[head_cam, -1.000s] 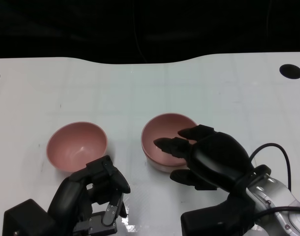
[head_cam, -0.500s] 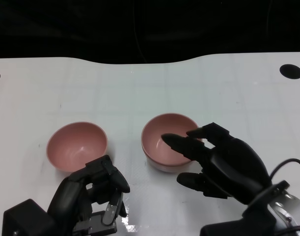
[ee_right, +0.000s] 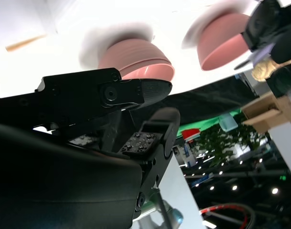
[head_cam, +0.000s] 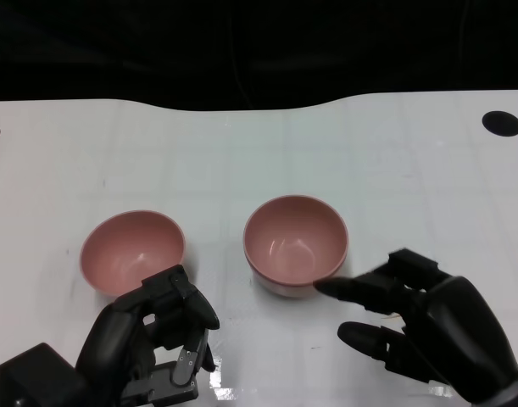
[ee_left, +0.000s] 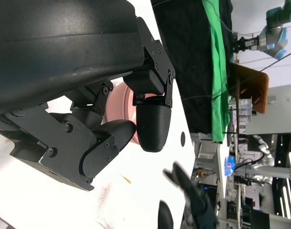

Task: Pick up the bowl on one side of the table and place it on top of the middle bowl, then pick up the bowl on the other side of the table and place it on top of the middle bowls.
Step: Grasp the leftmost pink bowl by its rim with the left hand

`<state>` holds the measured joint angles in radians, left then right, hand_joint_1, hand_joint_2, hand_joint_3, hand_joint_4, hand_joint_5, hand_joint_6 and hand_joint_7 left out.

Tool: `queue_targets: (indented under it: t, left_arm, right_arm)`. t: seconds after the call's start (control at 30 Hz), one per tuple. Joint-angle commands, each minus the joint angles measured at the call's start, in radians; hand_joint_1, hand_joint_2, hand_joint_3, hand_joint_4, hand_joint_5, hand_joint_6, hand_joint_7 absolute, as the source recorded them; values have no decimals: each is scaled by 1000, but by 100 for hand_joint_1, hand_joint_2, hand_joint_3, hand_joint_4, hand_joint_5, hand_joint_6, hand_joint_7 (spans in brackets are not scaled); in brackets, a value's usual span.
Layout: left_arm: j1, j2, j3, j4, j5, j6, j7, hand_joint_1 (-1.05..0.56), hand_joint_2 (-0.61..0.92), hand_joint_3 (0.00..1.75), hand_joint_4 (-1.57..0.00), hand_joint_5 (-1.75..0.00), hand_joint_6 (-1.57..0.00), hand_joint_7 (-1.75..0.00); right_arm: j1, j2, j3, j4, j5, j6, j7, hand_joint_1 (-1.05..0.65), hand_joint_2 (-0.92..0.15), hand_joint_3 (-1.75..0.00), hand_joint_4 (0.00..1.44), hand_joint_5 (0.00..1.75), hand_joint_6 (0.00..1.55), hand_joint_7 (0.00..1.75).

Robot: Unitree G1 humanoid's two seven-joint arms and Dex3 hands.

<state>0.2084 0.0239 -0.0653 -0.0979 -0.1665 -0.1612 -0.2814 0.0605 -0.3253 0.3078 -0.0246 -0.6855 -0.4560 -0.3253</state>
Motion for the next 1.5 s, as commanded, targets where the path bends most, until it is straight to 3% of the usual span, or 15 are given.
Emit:
queue_targets:
  t: [0.03,0.07,0.1,0.17,0.2,0.3,0.43,0.47,0.57,0.63,0.7,0.8,1.13,1.33,1.5]
  left_arm:
    - [12,14,13,-1,-7,-21,-6,-10,50,125,-81,-175,-71,-152]
    - [13,13,14,-4,-8,-20,-3,-10,50,125,-80,-175,-71,-152]
    - [13,13,16,-6,-10,-20,-3,-10,50,125,-80,-175,-71,-153]
    - [12,12,20,-6,-12,-24,-2,-9,50,125,-79,-175,-70,-153]
    - [12,13,22,-5,-12,-27,-2,-9,51,125,-78,-175,-70,-152]
    - [10,16,25,-2,8,-44,5,-9,54,121,-74,-173,-70,-148]
    - [5,21,28,3,26,-67,8,-10,56,116,-71,-162,-70,-134]
    - [5,23,30,2,32,-69,12,-11,55,116,-69,-152,-71,-122]
    - [2,36,36,-7,81,-86,32,-13,54,109,-67,-134,-70,-95]
    - [2,54,38,-22,132,-96,49,-17,61,89,-65,-125,-70,-79]
    - [-1,73,40,-21,191,-127,71,-24,81,42,-64,-113,-70,-57]
    - [3,99,45,-52,291,-129,115,-30,91,12,-61,-97,-68,-34]
    - [9,175,55,-224,573,-15,193,-42,89,0,-39,-76,-55,-6]
    - [-38,238,30,-263,861,47,249,-48,86,0,-44,-59,-48,0]
    - [-71,254,-10,-253,1007,106,253,-49,83,0,-46,-55,-48,-1]
  right_arm:
    - [34,0,-29,-17,30,-40,-18,-19,-88,-12,79,106,95,38]
    - [39,2,-34,-11,36,-52,-22,-17,-87,-14,81,107,96,40]
    - [44,5,-38,-4,44,-64,-24,-16,-78,-30,83,111,98,45]
    - [51,10,-48,11,63,-83,-21,-13,-48,-87,87,116,99,60]
    - [53,11,-52,15,70,-87,-16,-12,-43,-98,88,116,99,63]
    - [55,11,-59,27,84,-91,-1,-10,-35,-113,91,120,100,70]
    - [54,17,-65,43,133,-74,40,-8,-28,-128,87,157,98,87]
    - [52,21,-66,46,151,-67,57,-8,-25,-137,87,168,94,103]
    - [48,37,-74,50,191,-44,99,-9,-21,-150,88,174,87,129]
    - [43,52,-79,54,204,-28,114,-10,-20,-154,90,174,85,136]
    - [37,66,-81,64,218,-14,130,-10,-20,-157,91,175,83,141]
    - [29,77,-84,75,235,1,155,-11,-21,-157,91,175,80,146]
    - [32,93,-98,59,254,28,185,-11,-20,-156,90,175,79,148]
    - [27,97,-97,68,247,21,184,-11,-19,-157,90,175,80,147]
    - [30,98,-97,61,246,29,191,-11,-19,-156,90,175,79,147]
